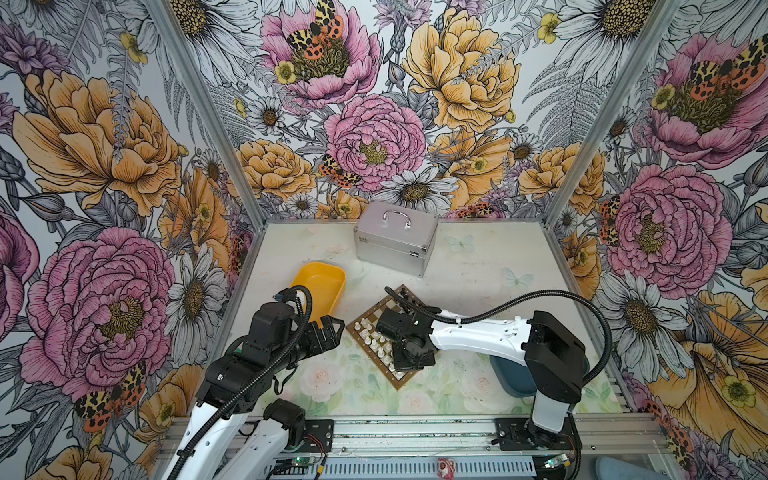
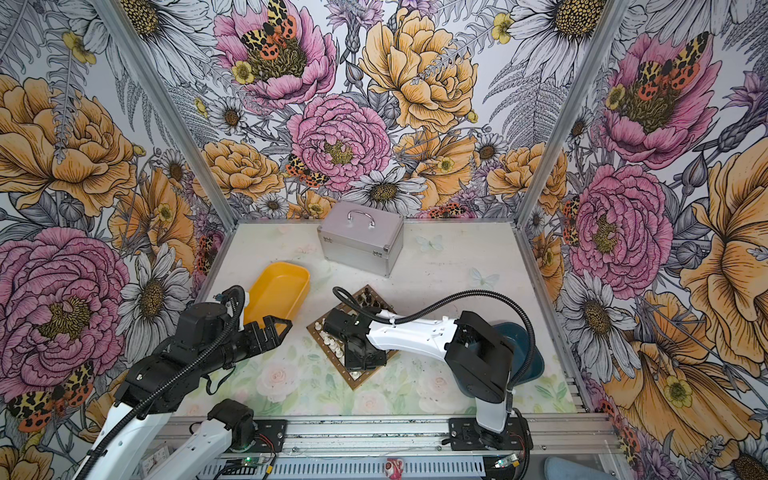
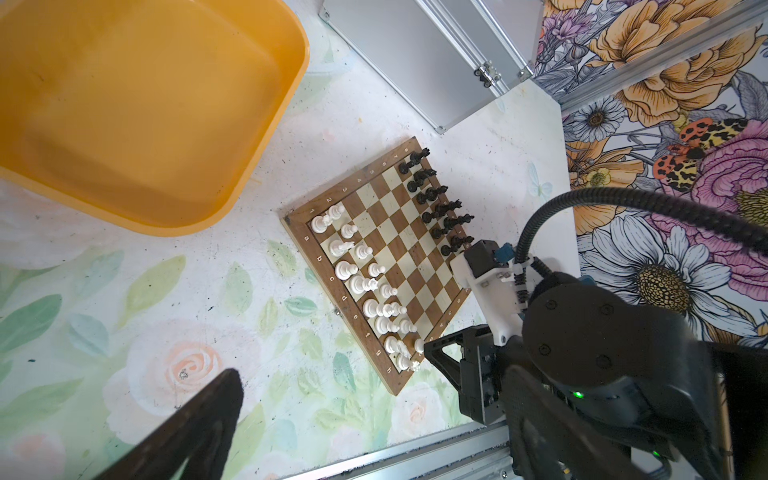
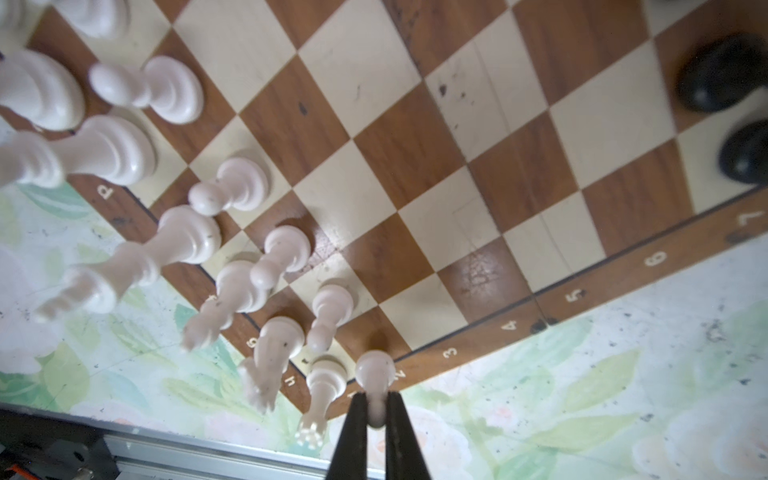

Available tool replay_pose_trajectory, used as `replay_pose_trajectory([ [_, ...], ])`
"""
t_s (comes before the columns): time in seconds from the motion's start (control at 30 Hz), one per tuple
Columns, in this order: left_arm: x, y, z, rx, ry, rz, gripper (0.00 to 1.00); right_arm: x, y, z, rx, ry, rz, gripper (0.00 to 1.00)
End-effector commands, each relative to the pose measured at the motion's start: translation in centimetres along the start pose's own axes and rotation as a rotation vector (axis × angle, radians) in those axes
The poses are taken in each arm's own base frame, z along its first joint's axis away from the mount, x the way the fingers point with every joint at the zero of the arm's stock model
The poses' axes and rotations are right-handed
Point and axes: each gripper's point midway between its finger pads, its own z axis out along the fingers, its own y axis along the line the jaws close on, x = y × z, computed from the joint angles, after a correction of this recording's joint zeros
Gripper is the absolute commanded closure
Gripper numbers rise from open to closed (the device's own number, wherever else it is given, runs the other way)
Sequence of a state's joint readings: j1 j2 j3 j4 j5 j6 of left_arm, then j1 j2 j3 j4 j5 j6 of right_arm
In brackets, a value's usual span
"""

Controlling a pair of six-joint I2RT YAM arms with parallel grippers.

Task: Set up the chess pieces on the board
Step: 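Lower the white pawn onto its square and open the right gripper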

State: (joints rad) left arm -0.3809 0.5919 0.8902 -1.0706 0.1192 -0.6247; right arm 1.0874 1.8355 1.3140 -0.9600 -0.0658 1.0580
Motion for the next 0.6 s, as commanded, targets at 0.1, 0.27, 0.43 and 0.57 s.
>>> replay_pose_trajectory([
  [0.1,-0.74,-0.38,-0.63,0.010,-0.027,0.020,0.01,-0.19,0.93,0.28,-0.006,0.001,0.001,0.92],
  [0.27,-0.77,-0.41,-0.71,0.012,-0.029,0.019,0.01,-0.46,0.91,0.27,-0.003,-0.006,0.004,0.92],
  [0.43,-0.87,-0.49,-0.78,0.013,-0.031,0.020,0.01,-0.65,0.89,0.18,-0.003,-0.012,0.004,0.91],
  [0.57,-0.88,-0.55,-0.77,0.015,-0.029,0.023,0.01,-0.82,0.97,0.03,-0.005,-0.018,0.003,0.90],
])
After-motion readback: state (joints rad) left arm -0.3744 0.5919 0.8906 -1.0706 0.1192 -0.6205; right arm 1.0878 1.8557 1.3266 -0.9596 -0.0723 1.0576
